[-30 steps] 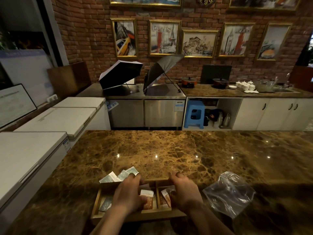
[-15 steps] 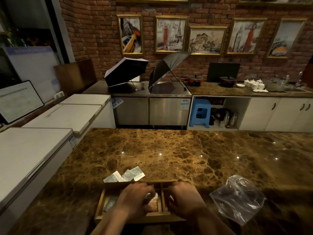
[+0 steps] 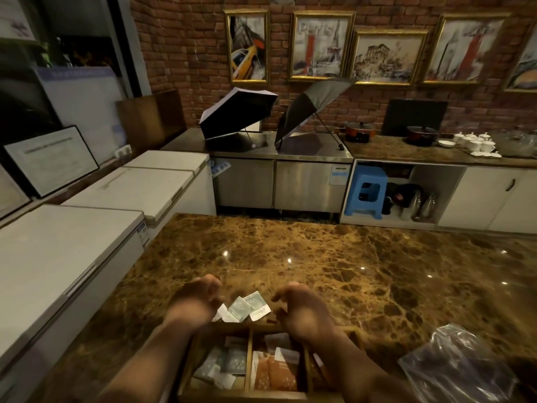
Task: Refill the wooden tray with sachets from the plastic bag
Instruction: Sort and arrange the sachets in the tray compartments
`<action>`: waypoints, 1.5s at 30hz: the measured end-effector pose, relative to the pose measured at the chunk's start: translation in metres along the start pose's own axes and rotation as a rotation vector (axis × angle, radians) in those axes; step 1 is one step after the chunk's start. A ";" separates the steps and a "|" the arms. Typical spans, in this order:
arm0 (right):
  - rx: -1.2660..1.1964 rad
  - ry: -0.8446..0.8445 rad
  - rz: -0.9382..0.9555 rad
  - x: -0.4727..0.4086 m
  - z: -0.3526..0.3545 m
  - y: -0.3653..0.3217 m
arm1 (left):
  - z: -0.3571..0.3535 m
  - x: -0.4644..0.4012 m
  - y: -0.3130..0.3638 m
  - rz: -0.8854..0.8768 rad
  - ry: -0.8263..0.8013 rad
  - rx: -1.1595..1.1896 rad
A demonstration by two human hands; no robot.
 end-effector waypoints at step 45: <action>-0.346 0.121 -0.164 -0.043 -0.028 -0.032 | 0.010 -0.011 -0.004 0.152 -0.029 0.291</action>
Point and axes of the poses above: each hand's wrist, its own x-axis away from the middle knuckle, its own z-axis out of the back of the hand, y = z × x, the point moved 5 cm from there along -x, towards the middle knuckle, and after that the axes turned 6 degrees about -z, right-handed, at the moved point
